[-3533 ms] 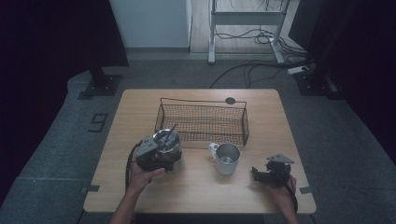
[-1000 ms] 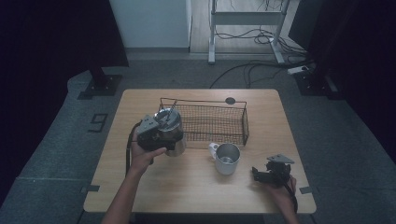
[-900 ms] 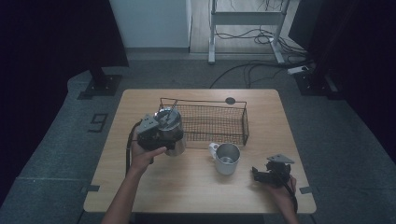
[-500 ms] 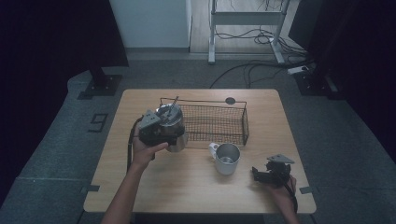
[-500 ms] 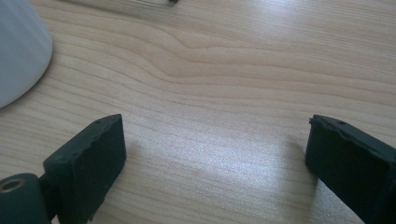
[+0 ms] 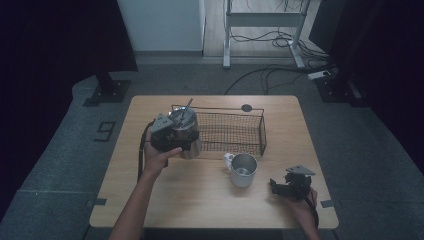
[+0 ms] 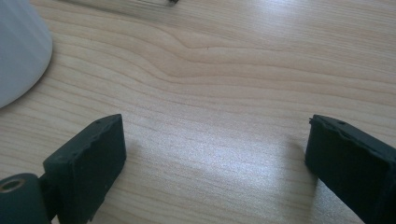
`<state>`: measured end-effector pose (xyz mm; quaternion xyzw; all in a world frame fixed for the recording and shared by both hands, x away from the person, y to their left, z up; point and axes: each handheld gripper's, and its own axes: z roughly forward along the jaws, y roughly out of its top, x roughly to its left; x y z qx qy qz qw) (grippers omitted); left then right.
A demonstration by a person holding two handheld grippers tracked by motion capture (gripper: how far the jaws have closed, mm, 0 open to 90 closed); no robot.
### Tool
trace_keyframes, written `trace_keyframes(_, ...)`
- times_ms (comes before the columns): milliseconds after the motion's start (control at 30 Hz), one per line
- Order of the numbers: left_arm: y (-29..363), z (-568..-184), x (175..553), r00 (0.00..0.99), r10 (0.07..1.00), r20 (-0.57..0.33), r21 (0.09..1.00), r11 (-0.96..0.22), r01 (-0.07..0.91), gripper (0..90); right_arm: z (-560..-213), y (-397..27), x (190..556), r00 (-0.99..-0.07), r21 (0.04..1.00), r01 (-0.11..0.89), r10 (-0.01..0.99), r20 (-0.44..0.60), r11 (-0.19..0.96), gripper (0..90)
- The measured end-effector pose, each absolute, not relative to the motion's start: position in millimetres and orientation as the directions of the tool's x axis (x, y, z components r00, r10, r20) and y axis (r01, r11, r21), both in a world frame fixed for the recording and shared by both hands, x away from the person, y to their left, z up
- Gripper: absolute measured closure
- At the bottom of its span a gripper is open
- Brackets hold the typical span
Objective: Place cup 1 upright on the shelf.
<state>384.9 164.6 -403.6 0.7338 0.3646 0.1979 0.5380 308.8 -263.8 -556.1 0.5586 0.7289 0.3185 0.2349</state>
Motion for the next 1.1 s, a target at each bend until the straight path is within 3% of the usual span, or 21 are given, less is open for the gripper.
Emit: trace_keyframes(1100,154,-398,415,0.647,0.757,-0.093,0.929,-0.167,0.329,3.5,-556,-264,309,-0.269,0.725,0.665,0.963,0.011,0.177,5.0)
